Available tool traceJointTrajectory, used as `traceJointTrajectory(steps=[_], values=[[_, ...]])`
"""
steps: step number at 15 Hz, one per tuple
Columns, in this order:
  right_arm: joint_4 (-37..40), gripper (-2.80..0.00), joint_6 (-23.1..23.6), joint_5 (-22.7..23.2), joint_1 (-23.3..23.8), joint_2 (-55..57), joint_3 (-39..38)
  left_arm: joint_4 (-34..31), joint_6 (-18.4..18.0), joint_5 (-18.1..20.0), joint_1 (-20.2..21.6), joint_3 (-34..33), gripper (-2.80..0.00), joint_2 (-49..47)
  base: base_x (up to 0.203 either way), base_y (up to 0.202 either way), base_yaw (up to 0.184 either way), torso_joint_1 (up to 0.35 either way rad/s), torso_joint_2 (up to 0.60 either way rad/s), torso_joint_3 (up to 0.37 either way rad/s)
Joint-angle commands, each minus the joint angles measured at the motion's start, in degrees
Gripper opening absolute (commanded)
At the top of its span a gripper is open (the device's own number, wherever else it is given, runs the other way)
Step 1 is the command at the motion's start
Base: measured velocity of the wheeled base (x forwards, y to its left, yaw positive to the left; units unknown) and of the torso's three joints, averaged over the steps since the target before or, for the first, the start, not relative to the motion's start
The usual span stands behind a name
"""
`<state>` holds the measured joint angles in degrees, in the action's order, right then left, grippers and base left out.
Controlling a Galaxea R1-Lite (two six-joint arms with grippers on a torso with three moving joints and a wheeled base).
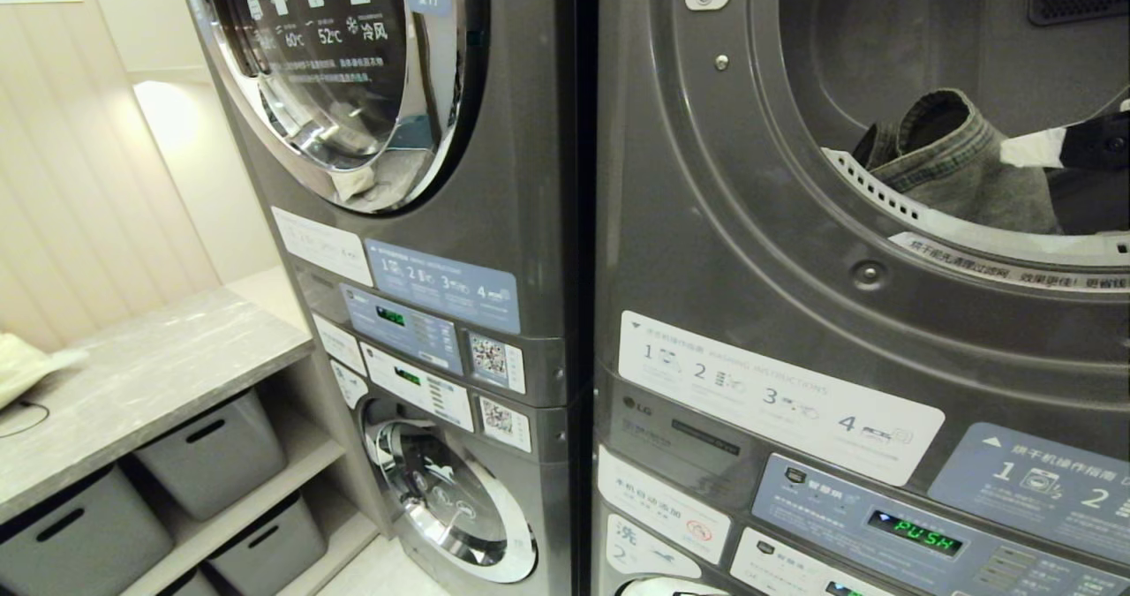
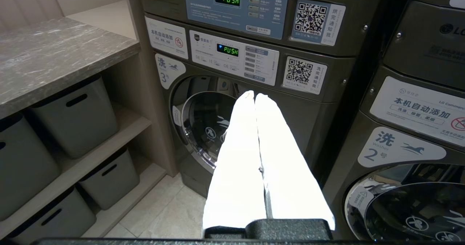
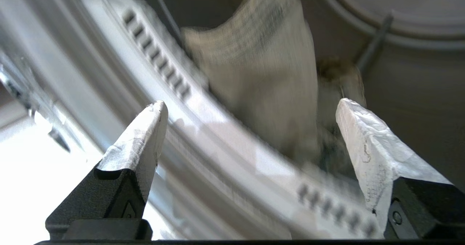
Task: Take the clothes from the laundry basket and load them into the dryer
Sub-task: Close the dryer
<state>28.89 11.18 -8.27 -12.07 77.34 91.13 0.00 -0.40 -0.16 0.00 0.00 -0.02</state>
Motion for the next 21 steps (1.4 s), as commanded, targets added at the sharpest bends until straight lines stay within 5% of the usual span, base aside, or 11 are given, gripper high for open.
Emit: traceJointTrajectory(steps=[1, 9, 21], values=[[-3.29, 0.00, 0.12, -0.56, -0.05, 4.15, -0.28, 0.00, -0.04, -0.02, 0.00, -0.02, -2.80, 0.02, 0.000, 0.000, 0.000, 0.000, 0.00, 0.000], [-15.68, 0.00, 6.45, -18.04, 0.09, 15.98, 0.75, 0.00, 0.05, -0.02, 0.00, -0.09, -2.80, 0.02, 0.000, 0.000, 0.000, 0.000, 0.00, 0.000], [-16.69, 0.00, 7.39, -21.22, 1.32, 36.65, 19.12, 0.00, 0.13, -0.02, 0.00, -0.08, -2.80, 0.02, 0.000, 0.000, 0.000, 0.000, 0.00, 0.000]])
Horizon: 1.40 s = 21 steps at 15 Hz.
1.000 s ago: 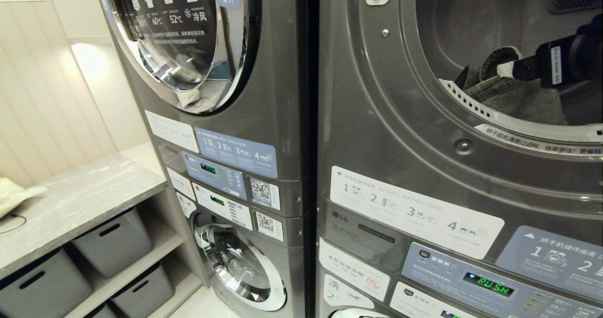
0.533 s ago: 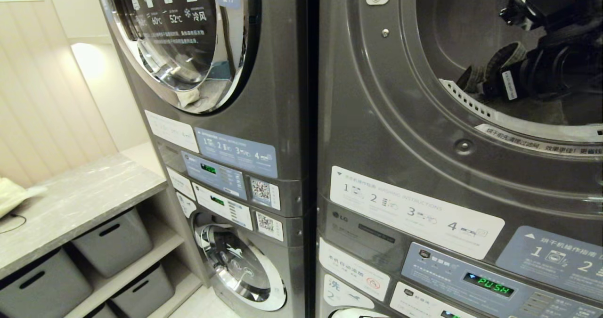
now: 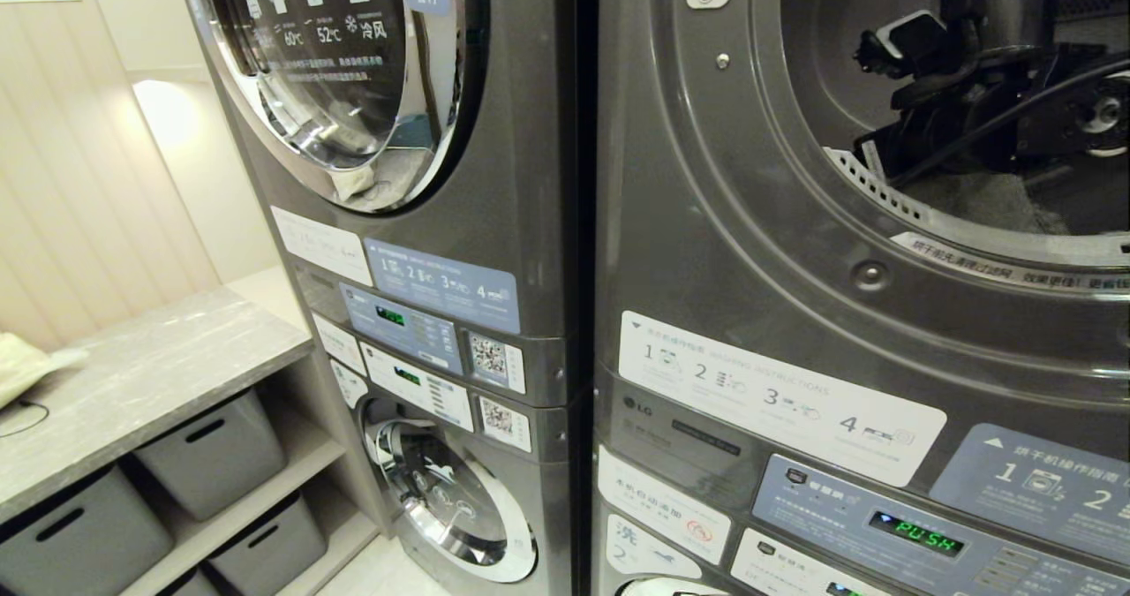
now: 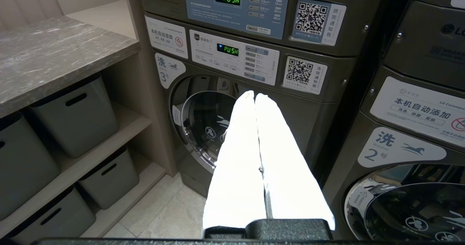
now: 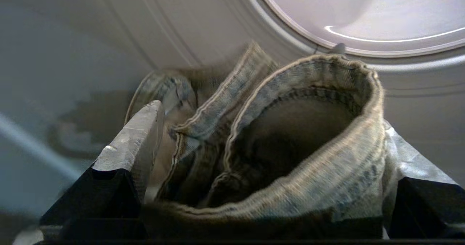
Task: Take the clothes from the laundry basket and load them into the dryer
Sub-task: Close the dryer
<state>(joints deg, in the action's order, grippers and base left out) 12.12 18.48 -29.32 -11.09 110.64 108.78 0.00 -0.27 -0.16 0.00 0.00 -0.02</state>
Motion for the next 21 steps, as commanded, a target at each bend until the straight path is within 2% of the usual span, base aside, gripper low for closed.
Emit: traceJointTrajectory(steps=[1, 8, 14, 18, 21], values=[[0.05, 0.00, 0.08, -0.43, 1.37, 4.40, 2.76, 0.00, 0.00, -0.02, 0.00, -0.08, -2.80, 0.02, 0.000, 0.000, 0.000, 0.000, 0.00, 0.000], [0.06, 0.00, -1.45, -0.25, 8.64, 4.91, 2.85, 0.09, -0.08, -0.02, 0.00, 0.00, -2.80, 0.02, 0.000, 0.000, 0.000, 0.000, 0.00, 0.000], [0.19, 0.00, -1.60, -0.73, 8.63, 7.05, 1.39, 0.09, 0.09, -0.02, 0.00, 0.00, -2.80, 0.02, 0.000, 0.000, 0.000, 0.000, 0.00, 0.000], [0.28, 0.00, -1.91, -1.00, 8.99, 5.83, -2.61, 0.09, 0.18, -0.02, 0.00, -0.08, -2.80, 0.02, 0.000, 0.000, 0.000, 0.000, 0.00, 0.000], [0.01, 0.00, -3.83, -0.66, 8.99, 5.82, -0.77, 0.09, 0.18, -0.02, 0.00, 0.00, -2.80, 0.02, 0.000, 0.000, 0.000, 0.000, 0.00, 0.000]])
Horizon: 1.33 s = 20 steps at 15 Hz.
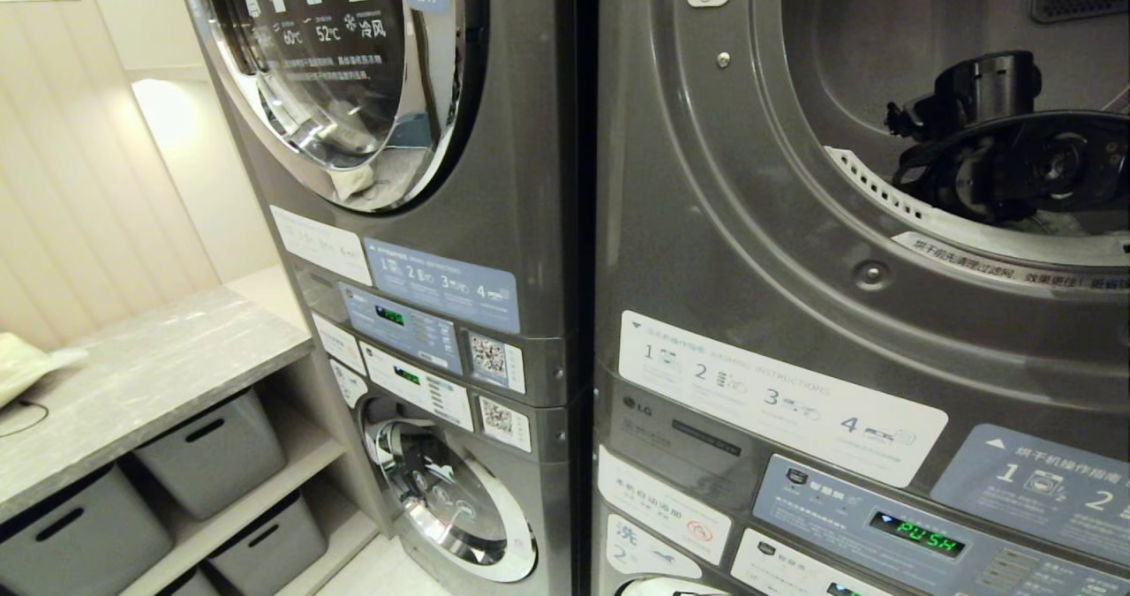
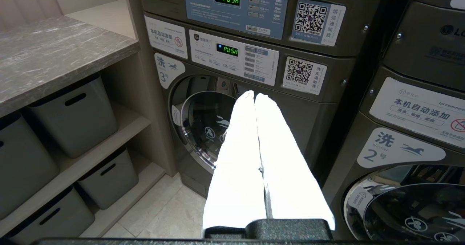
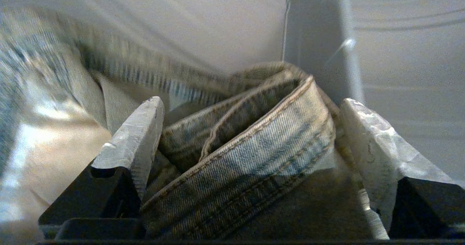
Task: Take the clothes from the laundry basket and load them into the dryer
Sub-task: Close the dryer
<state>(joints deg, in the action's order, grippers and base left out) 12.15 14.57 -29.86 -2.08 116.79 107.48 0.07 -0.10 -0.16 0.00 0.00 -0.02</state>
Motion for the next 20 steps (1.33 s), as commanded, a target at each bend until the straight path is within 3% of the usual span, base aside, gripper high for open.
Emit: traceJointTrajectory(steps=[1, 3, 7, 10, 11, 16, 18, 20], values=[[-0.04, 0.00, -0.53, 0.02, -0.02, -0.20, 1.77, 0.01, 0.01, -0.02, 0.00, -0.09, -2.80, 0.02, 0.000, 0.000, 0.000, 0.000, 0.00, 0.000], [-1.81, 0.00, -1.42, 0.70, -0.07, 0.44, 5.27, 0.01, 0.01, -0.02, 0.00, 0.00, -2.80, 0.02, 0.000, 0.000, 0.000, 0.000, 0.00, 0.000], [-16.41, 0.00, -1.53, 2.50, -0.09, 1.62, 4.80, 0.01, 0.01, -0.02, 0.00, -0.09, -2.80, 0.02, 0.000, 0.000, 0.000, 0.000, 0.00, 0.000], [-17.89, 0.00, -1.55, 2.41, -0.11, -1.45, 4.23, 0.01, 0.01, -0.02, 0.00, 0.00, -2.80, 0.02, 0.000, 0.000, 0.000, 0.000, 0.00, 0.000], [-17.79, -2.80, -1.44, 2.41, -0.10, -2.99, 4.11, 0.01, 0.01, -0.02, 0.00, 0.00, -2.80, 0.02, 0.000, 0.000, 0.000, 0.000, 0.00, 0.000], [-13.72, -2.80, -1.56, 4.29, -0.20, -15.97, 0.93, 0.01, 0.01, -0.02, 0.00, 0.00, -2.80, 0.02, 0.000, 0.000, 0.000, 0.000, 0.00, 0.000], [-12.53, -2.80, -1.64, 7.23, -0.40, -24.20, -7.76, 0.01, 0.01, -0.02, 0.00, -0.09, -2.80, 0.02, 0.000, 0.000, 0.000, 0.000, 0.00, 0.000], [-12.05, -2.80, -1.61, 11.69, -0.58, -33.49, -21.36, 0.01, 0.01, -0.02, 0.00, -0.06, -2.80, 0.02, 0.000, 0.000, 0.000, 0.000, 0.00, 0.000]])
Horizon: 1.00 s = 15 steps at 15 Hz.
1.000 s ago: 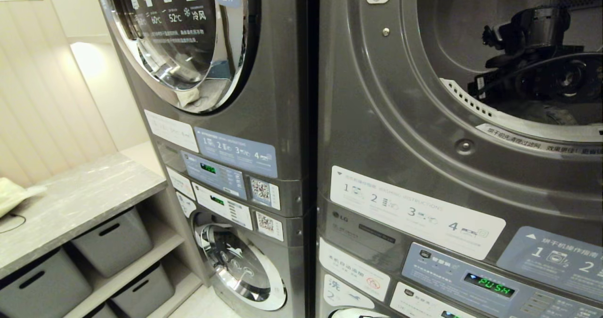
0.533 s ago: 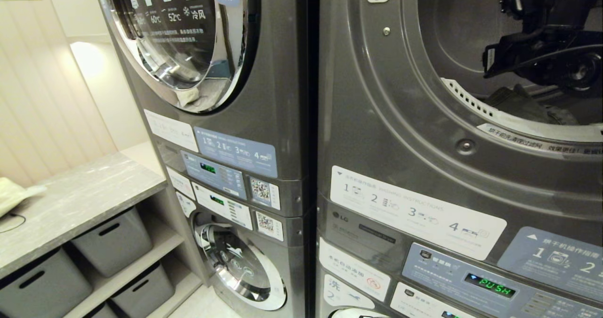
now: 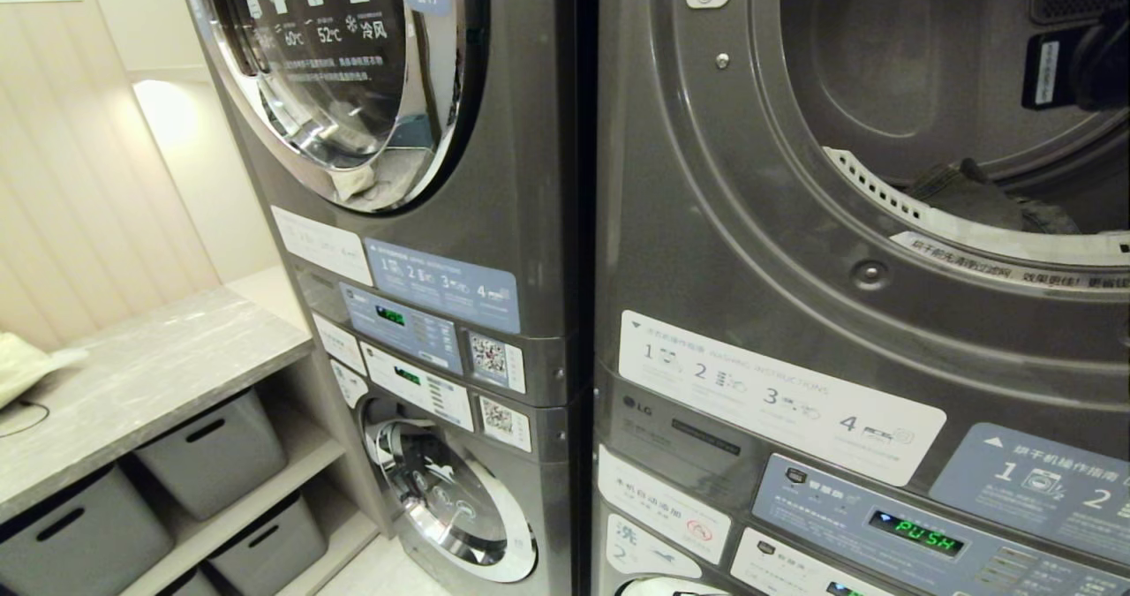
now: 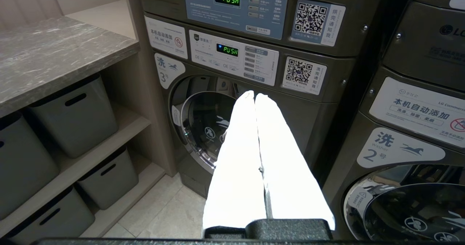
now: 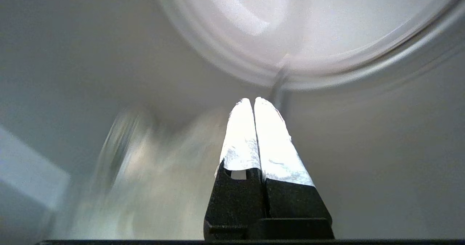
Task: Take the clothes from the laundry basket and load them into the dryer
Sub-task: Close the dryer
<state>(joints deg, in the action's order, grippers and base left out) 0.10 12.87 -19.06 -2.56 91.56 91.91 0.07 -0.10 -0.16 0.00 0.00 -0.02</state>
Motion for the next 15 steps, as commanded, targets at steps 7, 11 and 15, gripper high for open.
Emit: traceJointTrajectory(steps=[7, 11, 15], values=[[0.42, -2.80, 0.45, 36.11, -0.57, -41.10, -43.77, 0.01, 0.01, -0.02, 0.00, 0.00, -2.80, 0.02, 0.000, 0.000, 0.000, 0.000, 0.00, 0.000], [0.63, -2.80, 6.43, 43.48, -0.89, -52.05, -58.31, 0.01, 0.01, -0.02, 0.00, 0.00, -2.80, 0.02, 0.000, 0.000, 0.000, 0.000, 0.00, 0.000], [2.27, -2.80, 9.52, 44.54, -0.92, -61.56, -74.24, 0.01, 0.01, -0.02, 0.00, 0.00, -2.80, 0.02, 0.000, 0.000, 0.000, 0.000, 0.00, 0.000]])
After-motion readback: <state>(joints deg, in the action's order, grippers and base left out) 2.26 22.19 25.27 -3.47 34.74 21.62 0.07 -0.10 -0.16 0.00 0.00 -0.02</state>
